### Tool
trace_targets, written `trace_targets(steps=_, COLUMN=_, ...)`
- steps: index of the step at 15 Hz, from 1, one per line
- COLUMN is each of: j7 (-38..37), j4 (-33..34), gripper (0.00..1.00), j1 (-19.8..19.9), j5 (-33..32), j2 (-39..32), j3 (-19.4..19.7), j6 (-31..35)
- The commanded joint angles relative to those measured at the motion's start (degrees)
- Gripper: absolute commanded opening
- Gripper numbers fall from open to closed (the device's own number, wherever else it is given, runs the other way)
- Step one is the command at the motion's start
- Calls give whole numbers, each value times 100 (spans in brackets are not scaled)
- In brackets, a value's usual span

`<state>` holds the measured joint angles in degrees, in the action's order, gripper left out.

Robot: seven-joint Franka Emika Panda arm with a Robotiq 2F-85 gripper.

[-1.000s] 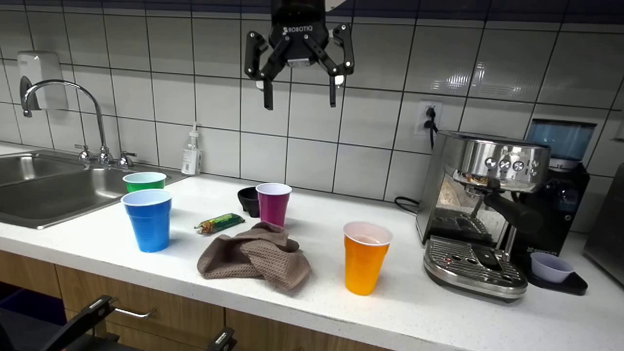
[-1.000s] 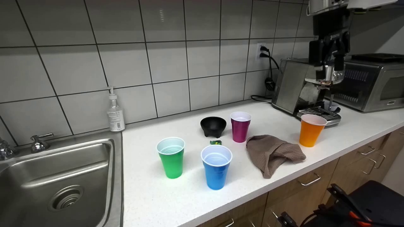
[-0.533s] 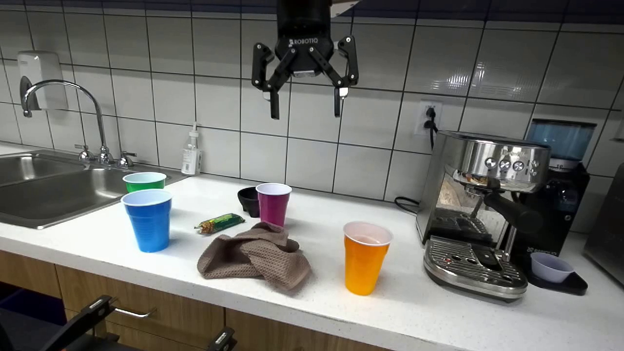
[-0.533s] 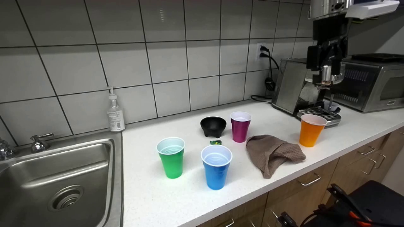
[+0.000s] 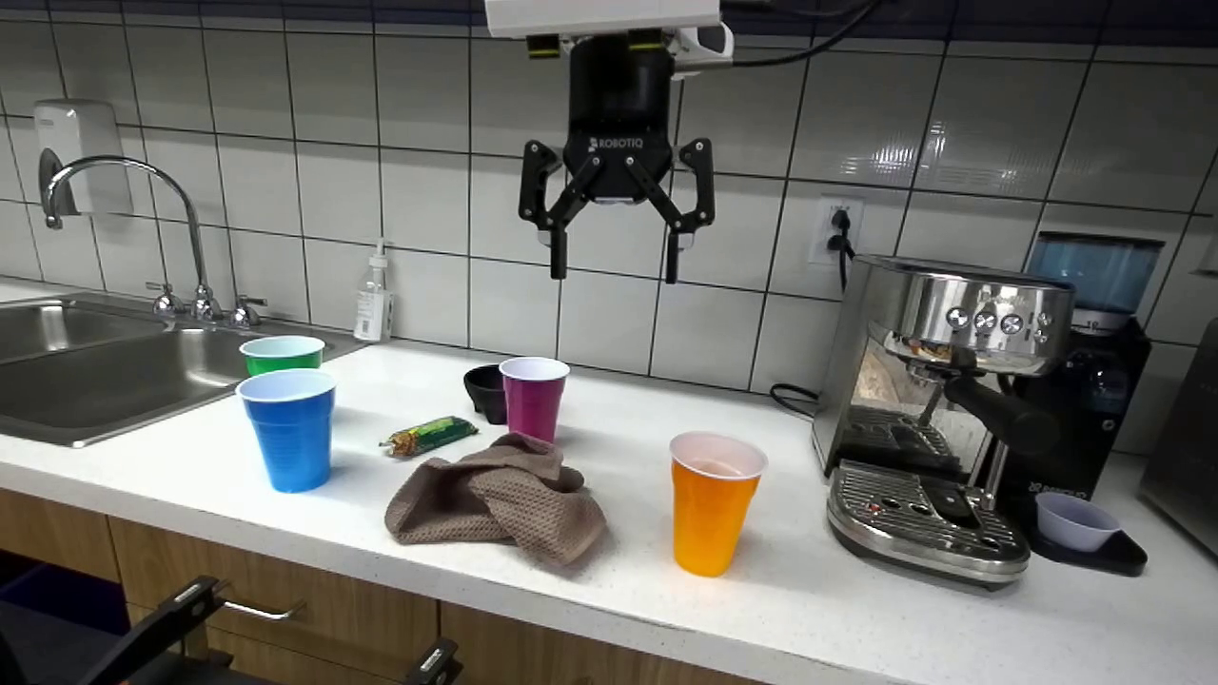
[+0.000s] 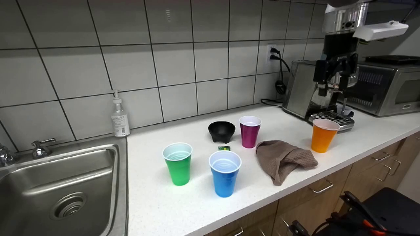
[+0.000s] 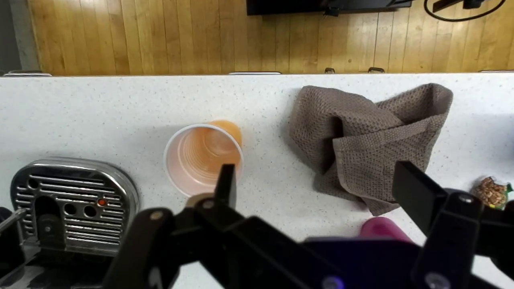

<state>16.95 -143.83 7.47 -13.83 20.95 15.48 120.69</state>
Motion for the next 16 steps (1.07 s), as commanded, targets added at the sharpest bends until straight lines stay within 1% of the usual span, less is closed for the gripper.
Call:
trace_targets(steps=1, j7=171, j4=-29, gripper=100, j1=123, j5=258, j2=-258, j3=99, j6=430)
trace_targets(steps=7, j7=278, j4=-21, gripper=100, j1=217, j5=475, j2=-770, j3=246, j6=965)
trace_targets(steps=16, j7=266, j4=66, gripper=100, j1=400, j5=459, j2=-1731, j3=249, j6=1889)
